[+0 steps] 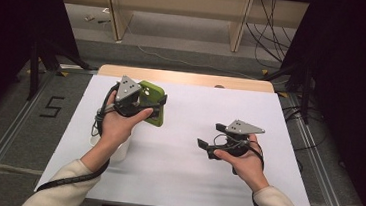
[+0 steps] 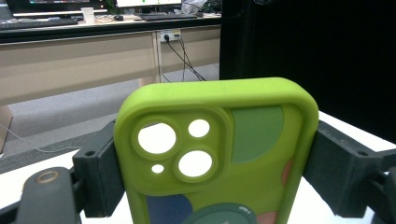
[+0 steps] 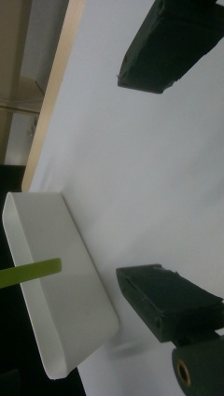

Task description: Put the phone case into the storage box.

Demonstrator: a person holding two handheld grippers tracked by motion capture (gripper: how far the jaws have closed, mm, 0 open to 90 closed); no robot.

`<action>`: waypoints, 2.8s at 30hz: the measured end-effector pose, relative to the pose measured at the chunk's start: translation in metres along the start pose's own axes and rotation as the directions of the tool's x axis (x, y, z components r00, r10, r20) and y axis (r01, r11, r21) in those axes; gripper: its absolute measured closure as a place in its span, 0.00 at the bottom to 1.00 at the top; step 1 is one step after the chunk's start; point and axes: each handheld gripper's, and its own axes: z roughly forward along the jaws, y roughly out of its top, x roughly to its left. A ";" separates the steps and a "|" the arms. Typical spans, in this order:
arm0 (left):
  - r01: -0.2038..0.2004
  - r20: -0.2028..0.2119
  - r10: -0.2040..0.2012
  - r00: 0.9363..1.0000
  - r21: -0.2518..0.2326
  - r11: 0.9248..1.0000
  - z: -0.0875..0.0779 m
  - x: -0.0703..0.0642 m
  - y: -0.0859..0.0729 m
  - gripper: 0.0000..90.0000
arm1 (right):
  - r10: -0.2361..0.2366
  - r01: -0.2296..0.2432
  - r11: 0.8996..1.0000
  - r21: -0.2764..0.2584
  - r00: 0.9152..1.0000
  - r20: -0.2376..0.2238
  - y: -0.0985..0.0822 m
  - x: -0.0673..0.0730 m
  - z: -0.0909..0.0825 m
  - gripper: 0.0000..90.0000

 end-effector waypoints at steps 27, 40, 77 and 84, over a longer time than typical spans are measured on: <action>0.018 -0.042 -0.018 0.999 -0.001 1.000 -0.005 0.016 0.001 0.18 | 0.006 -0.005 0.999 -0.035 1.000 0.020 -0.005 -0.007 -0.022 0.10; 0.018 -0.062 -0.018 0.998 0.001 1.000 -0.007 0.022 0.001 0.18 | 0.013 -0.011 0.999 -0.039 0.999 0.034 -0.009 -0.010 -0.032 0.10; 0.033 -0.109 -0.033 0.994 -0.006 0.999 -0.012 0.042 0.004 0.18 | 0.022 -0.019 0.999 -0.044 0.998 0.054 -0.014 -0.016 -0.045 0.10; 0.034 -0.122 -0.035 0.992 -0.013 0.999 -0.014 0.047 0.006 0.18 | 0.025 -0.022 0.999 -0.048 0.998 0.056 -0.015 -0.017 -0.046 0.10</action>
